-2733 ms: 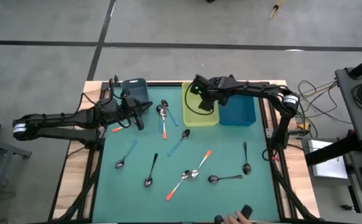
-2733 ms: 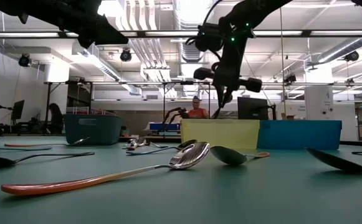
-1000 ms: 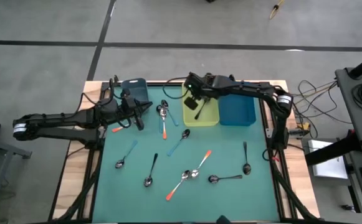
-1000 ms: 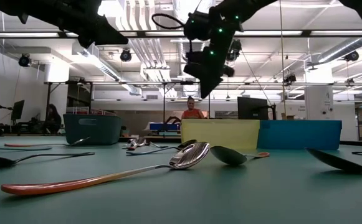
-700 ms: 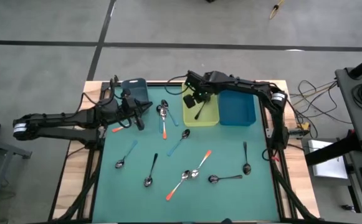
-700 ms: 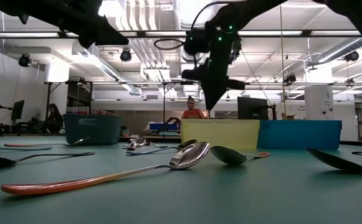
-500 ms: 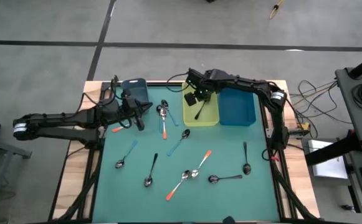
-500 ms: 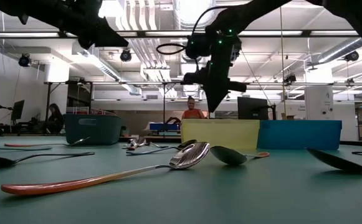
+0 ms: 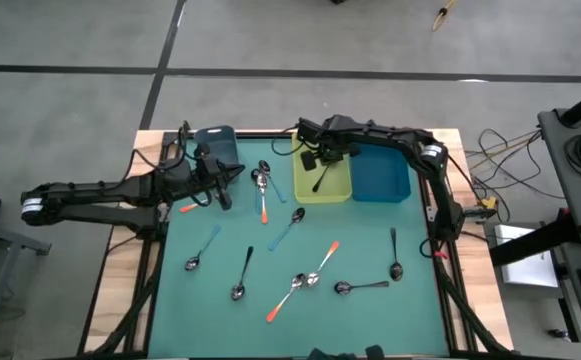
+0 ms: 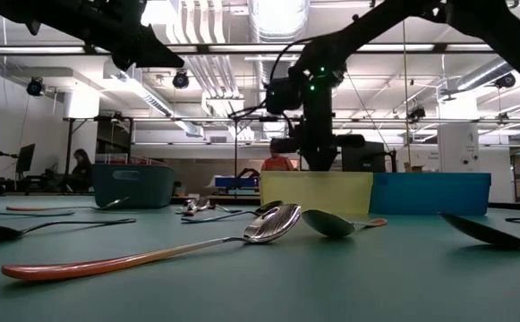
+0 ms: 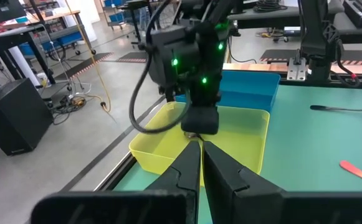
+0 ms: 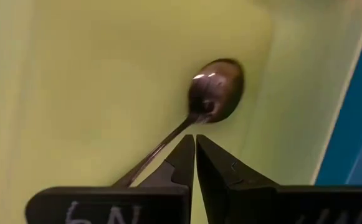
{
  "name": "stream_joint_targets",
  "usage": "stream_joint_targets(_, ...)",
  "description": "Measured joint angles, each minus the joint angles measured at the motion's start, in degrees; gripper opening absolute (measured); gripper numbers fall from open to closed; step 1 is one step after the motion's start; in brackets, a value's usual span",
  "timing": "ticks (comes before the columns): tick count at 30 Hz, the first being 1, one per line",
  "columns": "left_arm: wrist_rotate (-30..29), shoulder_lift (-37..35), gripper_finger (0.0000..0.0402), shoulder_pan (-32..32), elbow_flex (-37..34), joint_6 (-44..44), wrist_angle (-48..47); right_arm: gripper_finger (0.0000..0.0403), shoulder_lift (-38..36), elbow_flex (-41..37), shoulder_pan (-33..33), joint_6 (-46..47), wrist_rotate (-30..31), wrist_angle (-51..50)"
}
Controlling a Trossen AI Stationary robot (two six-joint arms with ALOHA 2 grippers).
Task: Sort silverware by color (type)
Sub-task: Put the black spoon into the yellow bin
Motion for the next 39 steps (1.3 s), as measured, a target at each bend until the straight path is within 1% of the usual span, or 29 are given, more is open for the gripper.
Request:
stream_joint_targets(6,0.0,0.0,0.0,0.0,0.0,0.2,0.0,0.0009,0.9,0.0,-0.1,0.3,3.2,-0.2)
stream_joint_targets(23,0.0,0.0,0.0,0.0,0.0,0.2,0.0,0.0009,4.9,0.0,-0.2,0.5,3.3,0.8)
stream_joint_targets(32,0.0,0.0,0.0,0.0,0.0,0.2,0.0,0.0009,5.4,0.0,0.1,-0.2,3.6,4.6)
stream_joint_targets(39,0.0,0.0,0.0,0.0,0.0,0.2,0.0,0.0009,5.3,0.0,0.4,-3.6,2.6,9.5)
